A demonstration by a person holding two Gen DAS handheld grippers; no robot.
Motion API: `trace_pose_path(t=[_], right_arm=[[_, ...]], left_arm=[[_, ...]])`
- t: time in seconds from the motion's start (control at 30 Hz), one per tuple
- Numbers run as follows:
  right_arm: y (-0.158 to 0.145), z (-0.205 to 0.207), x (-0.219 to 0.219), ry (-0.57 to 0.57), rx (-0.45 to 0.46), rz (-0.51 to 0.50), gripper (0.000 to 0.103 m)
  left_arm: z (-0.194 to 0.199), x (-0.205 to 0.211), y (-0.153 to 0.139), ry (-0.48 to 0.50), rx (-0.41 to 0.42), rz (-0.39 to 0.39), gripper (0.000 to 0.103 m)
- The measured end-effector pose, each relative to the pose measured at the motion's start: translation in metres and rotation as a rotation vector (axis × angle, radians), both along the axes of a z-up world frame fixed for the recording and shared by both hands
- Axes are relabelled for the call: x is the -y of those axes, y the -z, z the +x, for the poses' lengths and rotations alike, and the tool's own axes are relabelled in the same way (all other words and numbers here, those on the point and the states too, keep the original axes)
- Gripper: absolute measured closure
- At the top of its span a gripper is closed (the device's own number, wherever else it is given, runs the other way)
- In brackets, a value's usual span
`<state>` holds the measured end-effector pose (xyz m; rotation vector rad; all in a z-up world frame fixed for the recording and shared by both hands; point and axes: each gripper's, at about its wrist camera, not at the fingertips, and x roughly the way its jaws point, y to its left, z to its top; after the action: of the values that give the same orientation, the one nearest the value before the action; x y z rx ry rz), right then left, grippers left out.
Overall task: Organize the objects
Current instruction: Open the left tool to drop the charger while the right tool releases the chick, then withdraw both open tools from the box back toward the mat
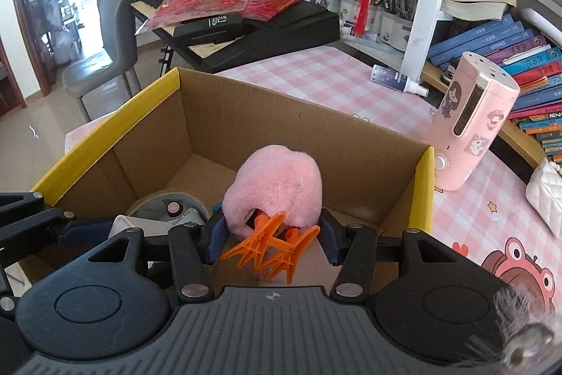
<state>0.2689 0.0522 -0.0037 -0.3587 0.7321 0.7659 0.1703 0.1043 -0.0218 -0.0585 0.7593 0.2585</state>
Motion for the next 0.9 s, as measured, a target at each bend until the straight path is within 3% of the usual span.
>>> trace_pose_path(t=[0.23, 0.53, 0.77, 0.9], right_arm=[[0.001, 0.001, -0.009, -0.039, -0.001, -0.026, 0.053], [0.008, -0.006, -0.021, -0.099, 0.015, -0.109, 0.052], [-0.003, -0.011, -0.011, -0.062, 0.032, -0.054, 0.037], [-0.014, -0.019, -0.001, -0.025, 0.064, -0.018, 0.035]], left_arm=[[-0.004, 0.004, -0.006, 0.007, 0.035, 0.025, 0.034], [-0.011, 0.004, -0.01, 0.01, 0.06, 0.034, 0.023], [-0.021, 0.0, -0.015, -0.005, 0.087, 0.034, 0.02], [-0.028, 0.001, -0.019, -0.004, 0.106, 0.036, 0.018]])
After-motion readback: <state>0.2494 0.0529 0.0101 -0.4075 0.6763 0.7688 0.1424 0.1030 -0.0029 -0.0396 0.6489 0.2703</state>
